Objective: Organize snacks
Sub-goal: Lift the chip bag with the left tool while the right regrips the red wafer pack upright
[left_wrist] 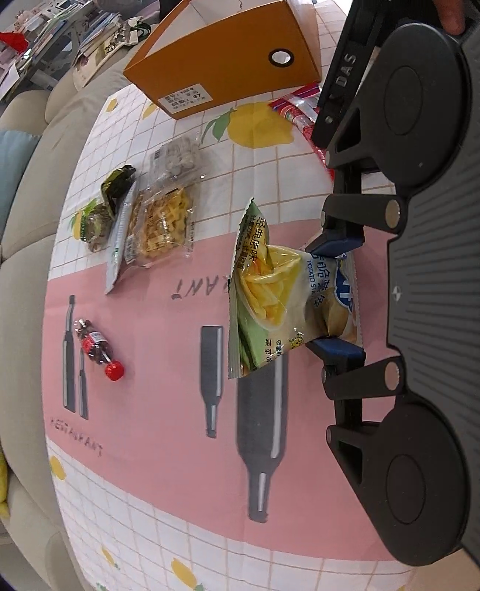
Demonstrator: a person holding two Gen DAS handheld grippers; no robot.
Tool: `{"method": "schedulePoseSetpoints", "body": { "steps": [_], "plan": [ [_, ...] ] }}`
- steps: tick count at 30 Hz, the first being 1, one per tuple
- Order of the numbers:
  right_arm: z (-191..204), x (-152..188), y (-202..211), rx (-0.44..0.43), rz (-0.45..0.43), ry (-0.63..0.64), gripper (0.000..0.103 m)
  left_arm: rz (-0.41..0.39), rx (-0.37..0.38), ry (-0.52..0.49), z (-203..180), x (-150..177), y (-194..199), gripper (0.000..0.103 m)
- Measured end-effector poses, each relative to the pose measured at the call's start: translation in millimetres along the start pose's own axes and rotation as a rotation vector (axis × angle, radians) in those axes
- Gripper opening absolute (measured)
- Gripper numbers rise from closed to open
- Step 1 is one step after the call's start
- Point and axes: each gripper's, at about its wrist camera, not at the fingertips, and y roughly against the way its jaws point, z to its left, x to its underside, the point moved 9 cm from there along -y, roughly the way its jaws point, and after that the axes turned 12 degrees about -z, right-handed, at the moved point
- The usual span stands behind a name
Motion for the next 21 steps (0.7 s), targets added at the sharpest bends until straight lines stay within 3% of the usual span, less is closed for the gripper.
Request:
{"method": "schedulePoseSetpoints", "body": {
  "steps": [5, 12, 16, 21],
  "plan": [
    [19.2, -6.1, -10.8, -0.006, -0.026, 0.060, 0.077, -0.044, 0.009, 0.037, 5.8, -9.1, -3.0, 0.067],
    [43.9, -9.7, -24.3, 0.006, -0.074, 0.186, 0.073, -0.066, 0.012, 0.043, 7.8, -12.9, -13.7, 0.068],
    [45.4, -2.3, -20.7, 0.031, -0.116, 0.309, 0.055, -0.081, 0.036, 0.052, 8.6, -11.1, -15.8, 0.062],
    [39.5, -2.6, -16.2, 0.015, -0.134, 0.323, 0.042, -0.084, 0.041, 0.068, 9.0, -13.1, -15.5, 0.058]
  ]
}}
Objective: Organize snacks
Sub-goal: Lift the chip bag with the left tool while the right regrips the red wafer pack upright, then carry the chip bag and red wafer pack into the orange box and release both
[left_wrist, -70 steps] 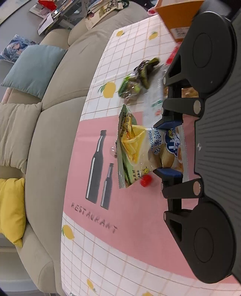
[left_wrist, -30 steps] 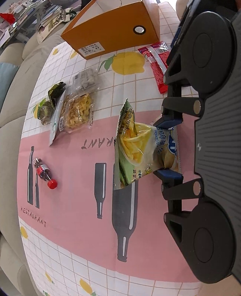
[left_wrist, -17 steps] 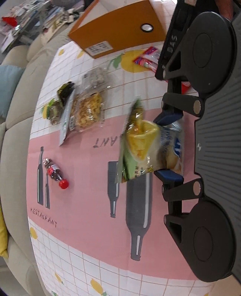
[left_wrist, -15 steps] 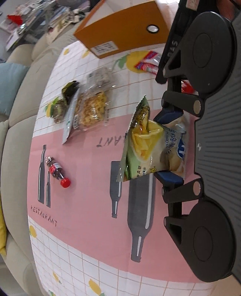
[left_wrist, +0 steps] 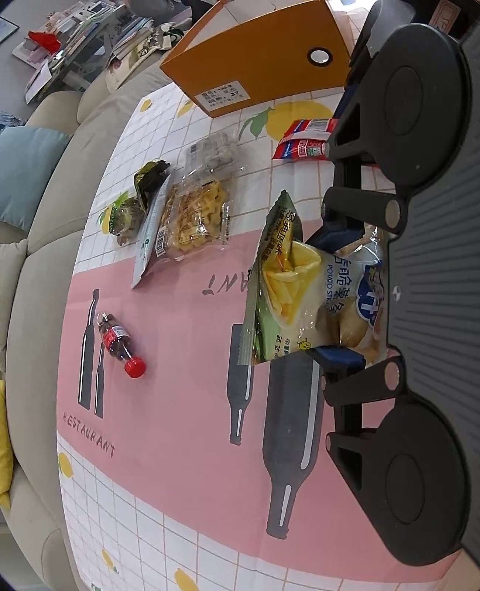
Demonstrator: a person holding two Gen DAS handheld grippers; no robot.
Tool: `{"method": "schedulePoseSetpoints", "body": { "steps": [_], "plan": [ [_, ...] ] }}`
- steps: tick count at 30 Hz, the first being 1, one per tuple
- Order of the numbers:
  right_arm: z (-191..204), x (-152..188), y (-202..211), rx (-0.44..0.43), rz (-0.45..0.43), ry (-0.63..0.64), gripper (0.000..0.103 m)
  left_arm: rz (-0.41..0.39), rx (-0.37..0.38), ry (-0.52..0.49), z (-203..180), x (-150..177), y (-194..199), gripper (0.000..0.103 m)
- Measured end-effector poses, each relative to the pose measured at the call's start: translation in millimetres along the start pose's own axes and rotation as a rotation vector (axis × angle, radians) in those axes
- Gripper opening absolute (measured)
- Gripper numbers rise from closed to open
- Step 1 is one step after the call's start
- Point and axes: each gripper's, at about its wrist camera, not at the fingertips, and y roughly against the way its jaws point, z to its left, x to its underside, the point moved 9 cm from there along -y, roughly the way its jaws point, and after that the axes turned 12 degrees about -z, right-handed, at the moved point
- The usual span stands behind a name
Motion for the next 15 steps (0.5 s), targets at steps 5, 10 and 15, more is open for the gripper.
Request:
{"method": "schedulePoseSetpoints", "body": {
  "steps": [5, 10, 15],
  "plan": [
    [3.7, -1.5, 2.1, -0.042, 0.003, -0.016, 0.030, -0.012, 0.010, -0.015, -4.5, -2.0, 5.3, 0.054],
    [4.8, -10.4, 18.0, -0.079, -0.015, -0.035, 0.029, -0.032, 0.016, -0.030, -11.5, -8.8, 21.2, 0.053],
    [5.6, -34.1, 47.6, -0.148, -0.078, -0.036, 0.029, -0.073, 0.030, -0.051, -27.1, -24.2, 48.3, 0.053]
  ]
}}
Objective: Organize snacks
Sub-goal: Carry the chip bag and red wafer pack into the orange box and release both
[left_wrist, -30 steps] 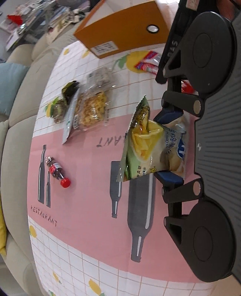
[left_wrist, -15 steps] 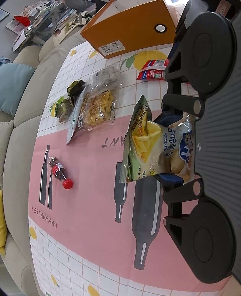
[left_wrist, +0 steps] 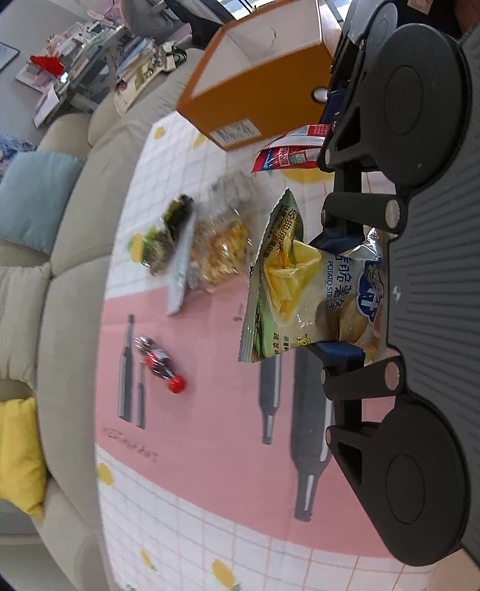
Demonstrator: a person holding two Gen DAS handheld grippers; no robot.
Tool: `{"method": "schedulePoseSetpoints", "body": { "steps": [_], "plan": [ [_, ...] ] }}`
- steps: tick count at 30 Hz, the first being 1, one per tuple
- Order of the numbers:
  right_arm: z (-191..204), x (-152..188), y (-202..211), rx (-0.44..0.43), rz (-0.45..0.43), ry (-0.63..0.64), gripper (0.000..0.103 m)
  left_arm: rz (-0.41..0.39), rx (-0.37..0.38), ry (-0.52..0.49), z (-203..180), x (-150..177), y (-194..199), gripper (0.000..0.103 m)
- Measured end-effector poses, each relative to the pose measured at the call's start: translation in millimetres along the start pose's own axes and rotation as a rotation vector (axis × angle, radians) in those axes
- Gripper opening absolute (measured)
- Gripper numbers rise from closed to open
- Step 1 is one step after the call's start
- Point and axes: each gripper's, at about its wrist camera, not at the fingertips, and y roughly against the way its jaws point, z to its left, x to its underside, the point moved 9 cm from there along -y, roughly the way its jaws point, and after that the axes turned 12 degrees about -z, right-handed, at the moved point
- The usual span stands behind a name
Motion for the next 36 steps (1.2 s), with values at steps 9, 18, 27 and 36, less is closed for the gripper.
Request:
{"method": "schedulePoseSetpoints", "body": {
  "steps": [9, 18, 27, 36],
  "plan": [
    [-24.5, -44.2, 62.5, -0.102, -0.082, -0.002, 0.029, -0.079, 0.103, -0.070, -60.3, -34.4, 46.3, 0.052],
    [-106.9, -99.9, 129.8, -0.087, -0.150, -0.006, 0.029, -0.043, 0.334, -0.120, -160.4, -60.6, 54.7, 0.052],
    [-200.6, -126.2, 144.1, -0.007, -0.088, -0.034, 0.030, 0.072, 0.455, -0.227, -260.9, -80.4, 9.5, 0.052],
    [-253.9, -133.4, 77.8, 0.007, 0.007, -0.098, 0.030, 0.164, 0.373, -0.507, -318.8, -74.5, -71.4, 0.053]
  ]
}}
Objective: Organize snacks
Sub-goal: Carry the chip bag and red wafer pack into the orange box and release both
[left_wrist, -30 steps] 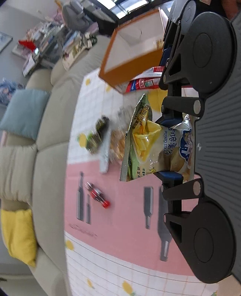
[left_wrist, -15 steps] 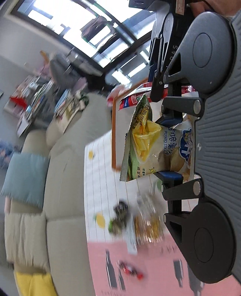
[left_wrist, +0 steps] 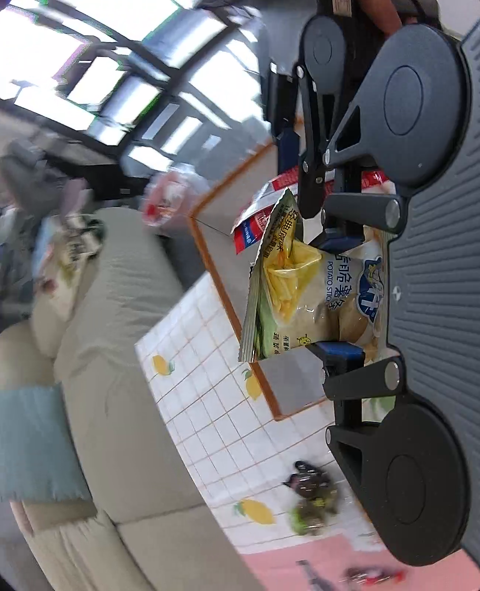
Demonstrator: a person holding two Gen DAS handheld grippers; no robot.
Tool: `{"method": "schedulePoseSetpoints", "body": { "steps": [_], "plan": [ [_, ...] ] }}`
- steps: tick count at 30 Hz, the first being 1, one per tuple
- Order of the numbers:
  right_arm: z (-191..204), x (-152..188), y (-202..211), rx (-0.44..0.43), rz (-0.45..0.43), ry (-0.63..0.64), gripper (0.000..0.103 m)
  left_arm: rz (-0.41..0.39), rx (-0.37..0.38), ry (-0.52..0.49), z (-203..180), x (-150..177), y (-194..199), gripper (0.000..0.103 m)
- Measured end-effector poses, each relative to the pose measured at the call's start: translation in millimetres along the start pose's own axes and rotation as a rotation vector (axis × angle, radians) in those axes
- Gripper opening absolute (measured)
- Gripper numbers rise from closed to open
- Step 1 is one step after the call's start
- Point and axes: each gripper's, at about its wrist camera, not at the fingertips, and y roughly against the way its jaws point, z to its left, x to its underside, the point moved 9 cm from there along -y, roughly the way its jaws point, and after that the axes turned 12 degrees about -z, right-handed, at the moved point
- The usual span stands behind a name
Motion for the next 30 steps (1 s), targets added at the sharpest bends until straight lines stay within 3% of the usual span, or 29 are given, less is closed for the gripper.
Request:
{"method": "schedulePoseSetpoints", "body": {
  "steps": [5, 12, 18, 22, 26, 30],
  "plan": [
    [-11.2, 5.6, -40.8, 0.011, 0.074, 0.035, 0.030, 0.117, -0.035, -0.138, 9.0, 5.7, -49.1, 0.052],
    [-23.0, 19.9, -81.4, -0.019, 0.177, 0.099, 0.030, 0.267, -0.006, -0.348, 13.2, 28.4, -89.6, 0.053],
    [-21.1, 29.1, -108.6, -0.069, 0.259, 0.128, 0.030, 0.316, 0.009, -0.458, 11.2, 38.7, -110.4, 0.055],
    [-21.8, 36.4, -122.5, -0.055, 0.301, 0.137, 0.030, 0.364, 0.029, -0.436, 11.1, 46.8, -115.9, 0.054],
    [-22.1, 41.8, -126.0, -0.061, 0.338, 0.106, 0.030, 0.437, 0.101, -0.430, 2.6, 61.5, -113.7, 0.053],
    [-17.3, 46.4, -124.2, -0.070, 0.349, 0.122, 0.030, 0.442, 0.075, -0.449, 2.4, 64.7, -113.9, 0.054]
  ]
}}
